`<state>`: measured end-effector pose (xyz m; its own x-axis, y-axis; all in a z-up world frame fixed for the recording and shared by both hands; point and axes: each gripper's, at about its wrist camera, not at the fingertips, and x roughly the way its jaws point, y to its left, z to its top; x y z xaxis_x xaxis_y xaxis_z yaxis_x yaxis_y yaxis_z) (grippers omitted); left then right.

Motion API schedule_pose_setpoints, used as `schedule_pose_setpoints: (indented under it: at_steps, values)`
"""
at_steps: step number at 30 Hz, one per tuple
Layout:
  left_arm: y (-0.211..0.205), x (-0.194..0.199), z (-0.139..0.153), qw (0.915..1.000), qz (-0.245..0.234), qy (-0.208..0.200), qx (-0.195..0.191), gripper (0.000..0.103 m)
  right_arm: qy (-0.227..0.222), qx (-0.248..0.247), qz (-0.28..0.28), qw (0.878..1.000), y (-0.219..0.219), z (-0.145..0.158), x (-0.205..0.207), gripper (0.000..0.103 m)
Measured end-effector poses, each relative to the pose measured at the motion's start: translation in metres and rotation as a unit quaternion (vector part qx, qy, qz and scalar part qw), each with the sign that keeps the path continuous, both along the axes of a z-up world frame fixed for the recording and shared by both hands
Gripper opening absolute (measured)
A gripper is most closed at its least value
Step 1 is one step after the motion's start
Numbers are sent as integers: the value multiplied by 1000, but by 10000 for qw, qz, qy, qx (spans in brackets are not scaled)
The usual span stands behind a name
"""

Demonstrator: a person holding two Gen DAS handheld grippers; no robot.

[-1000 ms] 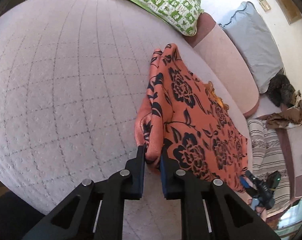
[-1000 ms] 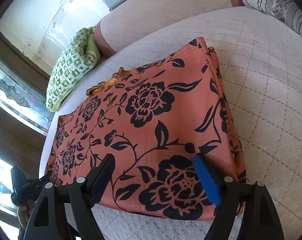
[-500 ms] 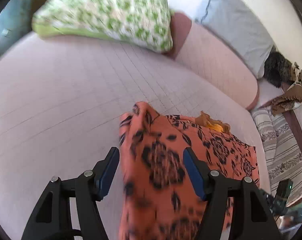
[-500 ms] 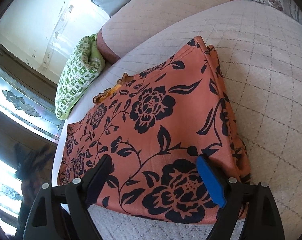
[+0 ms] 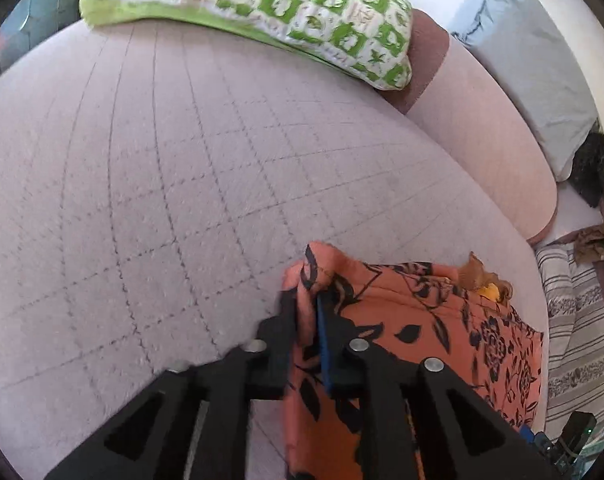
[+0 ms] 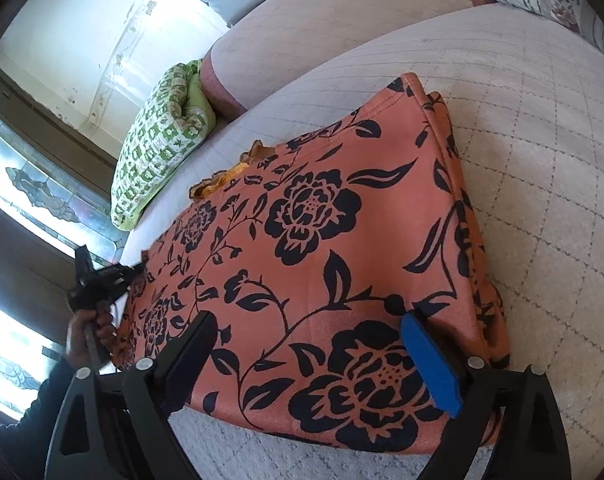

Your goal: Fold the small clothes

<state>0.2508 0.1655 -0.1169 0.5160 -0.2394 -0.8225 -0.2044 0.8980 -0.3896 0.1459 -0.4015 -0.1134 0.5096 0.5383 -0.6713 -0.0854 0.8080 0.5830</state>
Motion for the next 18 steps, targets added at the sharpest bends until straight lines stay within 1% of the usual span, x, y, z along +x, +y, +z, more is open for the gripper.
schedule_pose_setpoints:
  at_steps: [1, 3, 4, 6, 7, 8, 10, 11, 12, 13, 14, 15, 16, 17, 18]
  values:
    - [-4, -3, 8, 9999, -38, -13, 143, 31, 8, 24, -16, 10000, -1, 0, 0, 95]
    - [-13, -17, 29, 9985, -134, -371, 389, 41, 30, 103, -93, 9999, -2, 1, 0, 95]
    - [-18, -29, 41, 9966, -184, -571, 569, 43, 25, 124, -122, 9998, -3, 4, -1, 95]
    - [-28, -58, 60, 9924, -241, -831, 870, 52, -58, 122, -161, 9998, -4, 12, -5, 95]
    - [-34, -77, 69, 9905, -300, -964, 935, 53, -133, 122, -200, 9996, -4, 19, -9, 95]
    - [-39, -92, 73, 9889, -408, -1058, 960, 53, -361, 214, -179, 9990, -2, 32, -16, 95]
    - [-55, -127, 80, 9843, -594, -1259, 1083, 55, -632, 312, -108, 9975, 2, 47, -25, 95]
    - [-62, -137, 77, 9827, -671, -1303, 1134, 58, -631, 388, -92, 9972, 5, 48, -27, 95]
    - [-71, -145, 72, 9808, -768, -1319, 1215, 58, -504, 456, -88, 9976, 7, 44, -25, 95]
    - [-79, -151, 62, 9798, -800, -1288, 1304, 58, -343, 489, -100, 9982, 7, 37, -22, 95]
    - [-83, -153, 49, 9802, -838, -1156, 1368, 58, -110, 492, -158, 9986, 6, 25, -17, 95]
    - [-90, -152, 30, 9785, -953, -884, 1599, 58, 346, 338, -347, 9982, 3, 5, -9, 94]
    - [-94, -153, 18, 9760, -1000, -650, 1825, 58, 493, 390, -474, 9969, -1, -3, -7, 93]
    - [-99, -151, 5, 9696, -1074, -398, 2162, 58, 402, 517, -610, 9960, -4, 4, -11, 93]
    - [-107, -151, 6, 9634, -1141, -460, 2380, 58, 396, 557, -618, 9957, -3, 10, -12, 93]
